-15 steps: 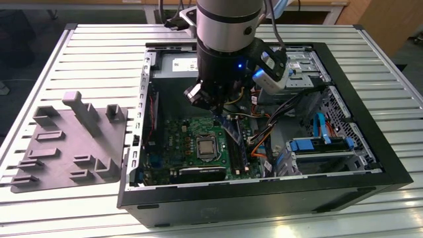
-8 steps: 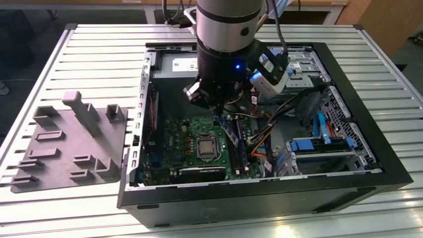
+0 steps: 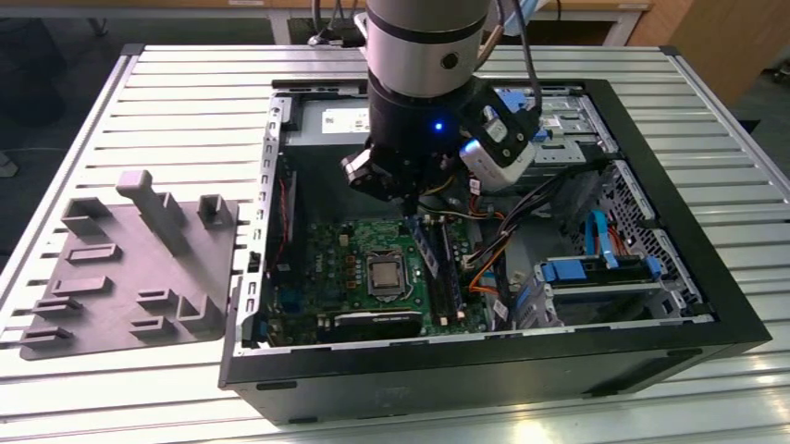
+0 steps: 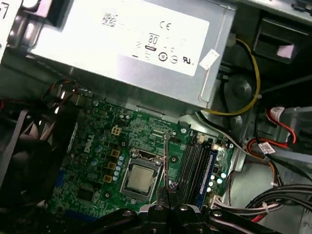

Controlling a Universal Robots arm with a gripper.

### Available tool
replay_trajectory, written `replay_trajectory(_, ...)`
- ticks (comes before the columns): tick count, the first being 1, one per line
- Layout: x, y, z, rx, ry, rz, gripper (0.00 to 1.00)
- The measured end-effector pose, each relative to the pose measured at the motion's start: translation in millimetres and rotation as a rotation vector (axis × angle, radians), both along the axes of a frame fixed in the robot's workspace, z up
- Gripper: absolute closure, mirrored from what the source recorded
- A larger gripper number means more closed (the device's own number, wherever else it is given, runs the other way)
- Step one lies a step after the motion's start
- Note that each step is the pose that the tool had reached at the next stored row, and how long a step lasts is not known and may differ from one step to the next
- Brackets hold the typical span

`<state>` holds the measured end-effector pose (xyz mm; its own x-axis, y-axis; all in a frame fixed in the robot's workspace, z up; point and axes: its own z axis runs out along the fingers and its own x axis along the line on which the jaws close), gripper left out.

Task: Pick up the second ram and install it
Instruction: 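Insert the second ram into the second slot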

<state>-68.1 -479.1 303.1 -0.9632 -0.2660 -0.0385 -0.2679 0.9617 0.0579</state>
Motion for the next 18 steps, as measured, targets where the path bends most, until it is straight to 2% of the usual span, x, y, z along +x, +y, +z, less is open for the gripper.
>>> replay_trajectory(1,0.0,0.0,-0.1,0.0001,0.0,-0.017,0.88)
replay_trajectory(3,0.0,0.0,-0.5,-0.0001,0.0,-0.099,0.88)
replay_trajectory(10,0.0,0.0,-1.4,0.0,0.0,-0.21,0.88)
replay_trajectory(14,0.0,0.0,-1.5,0.0002,0.0,-0.246,0.88)
replay_trajectory(18,0.0,0.0,-1.6,0.0001,0.0,-0.248,0.88)
